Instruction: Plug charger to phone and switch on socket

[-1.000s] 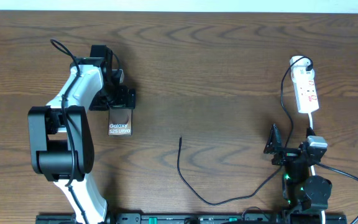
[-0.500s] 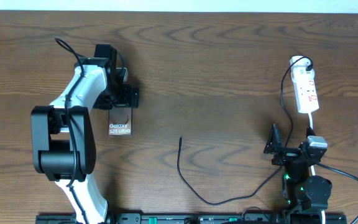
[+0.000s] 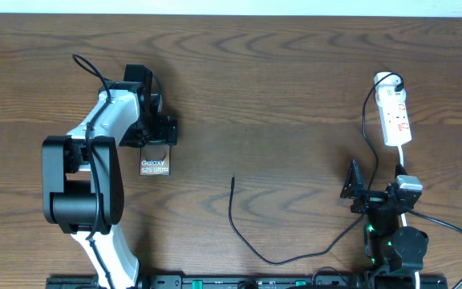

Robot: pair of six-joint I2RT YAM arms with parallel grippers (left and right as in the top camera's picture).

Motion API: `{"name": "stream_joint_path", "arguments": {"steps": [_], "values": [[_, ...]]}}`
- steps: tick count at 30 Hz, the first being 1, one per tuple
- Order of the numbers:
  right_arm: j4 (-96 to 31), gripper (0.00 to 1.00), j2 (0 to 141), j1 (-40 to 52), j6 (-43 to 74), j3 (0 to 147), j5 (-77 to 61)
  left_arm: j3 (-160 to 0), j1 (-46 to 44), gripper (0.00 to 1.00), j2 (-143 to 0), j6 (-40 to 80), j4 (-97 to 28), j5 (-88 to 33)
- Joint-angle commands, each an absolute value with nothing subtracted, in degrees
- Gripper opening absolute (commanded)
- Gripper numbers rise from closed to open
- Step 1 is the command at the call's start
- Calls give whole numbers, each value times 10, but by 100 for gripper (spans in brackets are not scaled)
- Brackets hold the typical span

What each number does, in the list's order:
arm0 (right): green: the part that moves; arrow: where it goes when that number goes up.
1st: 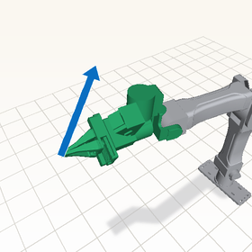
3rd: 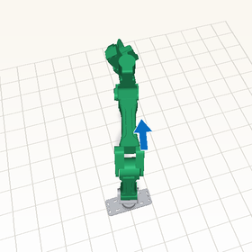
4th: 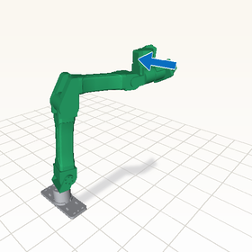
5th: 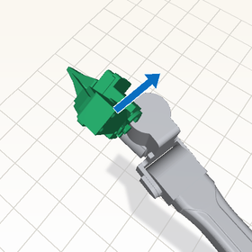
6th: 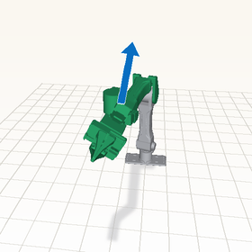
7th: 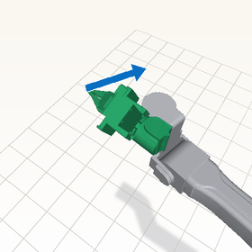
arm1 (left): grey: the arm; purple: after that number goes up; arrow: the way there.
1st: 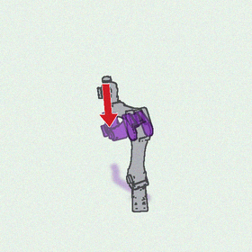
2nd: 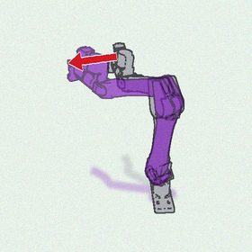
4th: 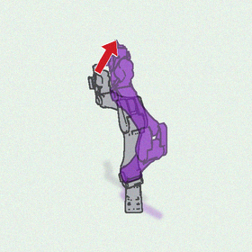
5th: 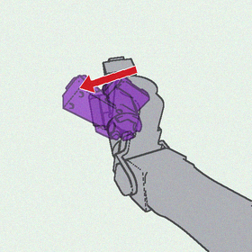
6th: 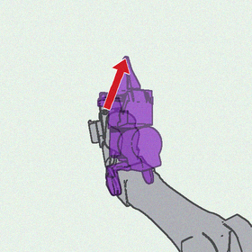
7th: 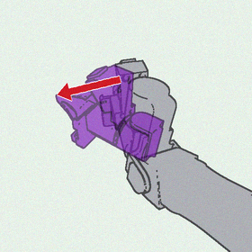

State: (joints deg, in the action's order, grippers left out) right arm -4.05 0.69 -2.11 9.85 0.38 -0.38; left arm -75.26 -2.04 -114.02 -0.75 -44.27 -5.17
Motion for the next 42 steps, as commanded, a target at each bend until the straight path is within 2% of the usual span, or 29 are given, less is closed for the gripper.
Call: {"name": "stream_joint_path", "arguments": {"steps": [1, 42], "values": [[-43, 99, 4, -19, 92, 3, -1, -750, -20, 99, -1143, 3, -442, -36], [-43, 99, 4, -19, 92, 3, -1, -724, -21, 99, -1143, 3, -432, -85]]}}
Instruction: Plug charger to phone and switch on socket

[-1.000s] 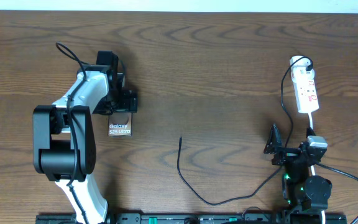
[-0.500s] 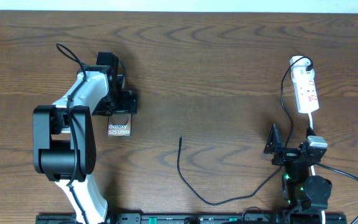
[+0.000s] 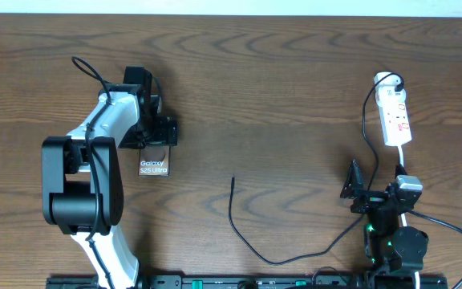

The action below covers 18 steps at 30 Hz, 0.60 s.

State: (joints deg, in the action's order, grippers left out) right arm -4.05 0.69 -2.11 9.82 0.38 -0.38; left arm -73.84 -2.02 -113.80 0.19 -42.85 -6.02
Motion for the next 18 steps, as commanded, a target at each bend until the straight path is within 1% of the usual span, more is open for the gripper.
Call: {"name": "stream_joint_path", "arguments": {"steps": [1, 11, 14, 18], "values": [[-43, 99, 4, -19, 92, 3, -1, -724, -21, 99, -1143, 3, -434, -85], [-43, 99, 4, -19, 92, 3, -1, -724, -21, 99, -1143, 3, -436, -83], [-43, 99, 4, -19, 92, 3, -1, -724, -23, 99, -1143, 3, -436, -60], [-43, 99, 4, -19, 92, 3, -1, -723, -23, 99, -1143, 2, -436, -57]]}}
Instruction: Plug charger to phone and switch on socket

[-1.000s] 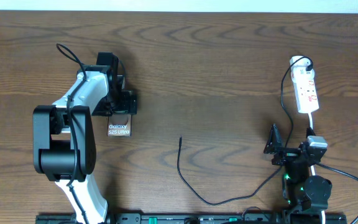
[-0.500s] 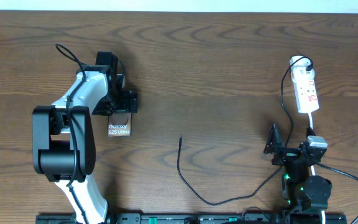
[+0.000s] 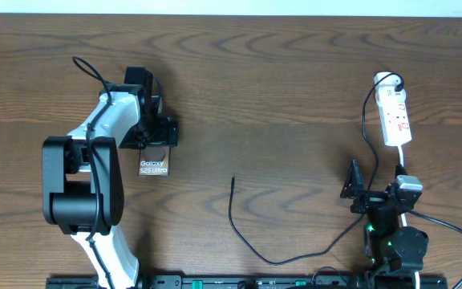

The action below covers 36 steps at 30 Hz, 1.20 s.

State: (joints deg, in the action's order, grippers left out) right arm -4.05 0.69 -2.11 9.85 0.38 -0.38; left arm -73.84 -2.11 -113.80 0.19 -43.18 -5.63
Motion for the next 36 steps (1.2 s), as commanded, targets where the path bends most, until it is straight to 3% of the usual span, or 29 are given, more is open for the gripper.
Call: {"name": "stream_joint_path", "arguments": {"steps": [1, 36], "values": [[-43, 99, 4, -19, 92, 3, -1, -723, -23, 99, -1143, 2, -436, -57], [-43, 99, 5, -19, 92, 3, -1, -701, -37, 99, -1143, -3, -410, -29]]}}
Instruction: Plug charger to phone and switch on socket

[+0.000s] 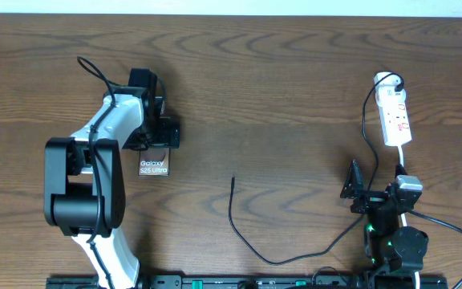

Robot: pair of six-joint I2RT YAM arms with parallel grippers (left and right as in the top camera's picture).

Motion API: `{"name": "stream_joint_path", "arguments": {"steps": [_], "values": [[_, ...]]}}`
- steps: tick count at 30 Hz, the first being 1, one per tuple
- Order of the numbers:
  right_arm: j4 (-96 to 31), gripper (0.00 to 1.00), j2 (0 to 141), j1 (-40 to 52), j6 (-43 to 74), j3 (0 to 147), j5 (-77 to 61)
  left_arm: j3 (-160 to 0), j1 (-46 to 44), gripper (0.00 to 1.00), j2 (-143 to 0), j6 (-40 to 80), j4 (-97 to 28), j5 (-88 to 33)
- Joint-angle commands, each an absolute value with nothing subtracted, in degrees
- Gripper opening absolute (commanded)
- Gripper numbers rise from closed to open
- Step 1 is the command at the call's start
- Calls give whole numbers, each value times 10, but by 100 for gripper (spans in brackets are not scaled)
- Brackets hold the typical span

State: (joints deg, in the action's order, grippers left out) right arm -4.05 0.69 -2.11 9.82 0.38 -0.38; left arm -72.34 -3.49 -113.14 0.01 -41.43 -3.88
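A phone lies screen-up on the table at the left, its display reading Galaxy S25 Ultra. My left gripper sits over the phone's far end, hiding it, and appears shut on the phone across its width. The black charger cable lies loose, with its free plug end in the middle of the table, apart from the phone. At the far right lies a white power strip with the charger plugged in at its top. My right gripper rests open near its arm's base, holding nothing.
The cable loops along the near edge and runs right, up to the strip. The right arm base stands on the strip's own lead. The left arm covers the table's near left.
The left arm and its gripper have shifted slightly to the right and the phone has nudged a hair with them. The right arm, cable and power strip have not moved.
From the oldest moment the left gripper stood over the phone's far end. The phone then sat slightly further left and stayed there. Now arm and phone are a touch to the right. The cable, strip and right arm kept their places throughout.
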Motion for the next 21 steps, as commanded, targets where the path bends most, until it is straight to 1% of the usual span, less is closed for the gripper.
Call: {"name": "stream_joint_path", "arguments": {"steps": [1, 14, 18, 21], "values": [[-43, 99, 5, -19, 92, 3, -1, -701, -37, 99, -1143, -3, -410, -29], [-43, 99, 5, -19, 91, 3, -1, -701, -37, 98, -1143, -3, -410, -29], [-43, 99, 5, -19, 92, 3, -1, -701, -37, 100, -1143, -3, -411, -29], [-43, 99, 5, -19, 91, 3, -1, -701, -37, 92, -1143, -3, -413, -29]]}}
